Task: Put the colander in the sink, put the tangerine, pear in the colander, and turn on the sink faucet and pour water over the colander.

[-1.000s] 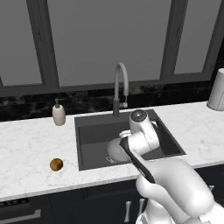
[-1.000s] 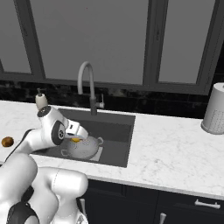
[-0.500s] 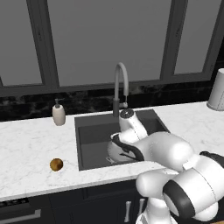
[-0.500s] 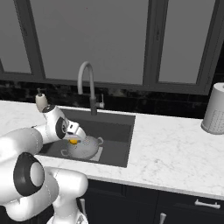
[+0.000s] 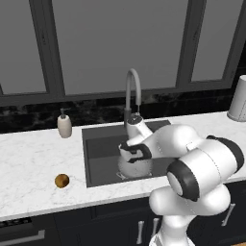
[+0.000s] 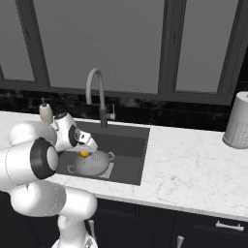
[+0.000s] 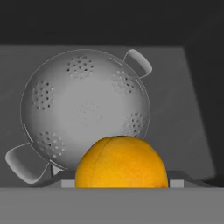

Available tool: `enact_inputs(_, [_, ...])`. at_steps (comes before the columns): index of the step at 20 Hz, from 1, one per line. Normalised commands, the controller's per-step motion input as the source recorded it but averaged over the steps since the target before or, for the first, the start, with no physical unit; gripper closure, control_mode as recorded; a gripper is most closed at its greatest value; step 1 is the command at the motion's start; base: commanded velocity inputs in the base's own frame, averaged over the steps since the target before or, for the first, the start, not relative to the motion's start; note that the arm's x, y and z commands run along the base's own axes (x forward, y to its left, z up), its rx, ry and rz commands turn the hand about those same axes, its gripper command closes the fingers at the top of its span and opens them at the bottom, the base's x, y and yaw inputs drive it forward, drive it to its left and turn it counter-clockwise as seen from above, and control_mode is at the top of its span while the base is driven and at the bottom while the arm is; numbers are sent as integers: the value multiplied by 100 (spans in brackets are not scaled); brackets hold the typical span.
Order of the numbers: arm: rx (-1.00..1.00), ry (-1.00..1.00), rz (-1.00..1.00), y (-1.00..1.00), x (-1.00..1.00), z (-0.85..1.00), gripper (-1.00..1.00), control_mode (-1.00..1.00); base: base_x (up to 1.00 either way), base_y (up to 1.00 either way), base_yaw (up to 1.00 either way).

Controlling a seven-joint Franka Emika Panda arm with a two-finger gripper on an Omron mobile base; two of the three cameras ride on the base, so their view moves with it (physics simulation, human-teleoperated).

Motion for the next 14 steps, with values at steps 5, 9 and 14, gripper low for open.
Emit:
enact_inputs(5, [4, 0, 0, 3, 3, -37, 100, -100, 0, 0, 0])
enact_inputs(9, [0, 0, 0, 0, 0, -38, 100, -100, 0, 0, 0])
enact_inputs(14, [0, 0, 0, 0, 5, -33, 100, -100, 0, 0, 0])
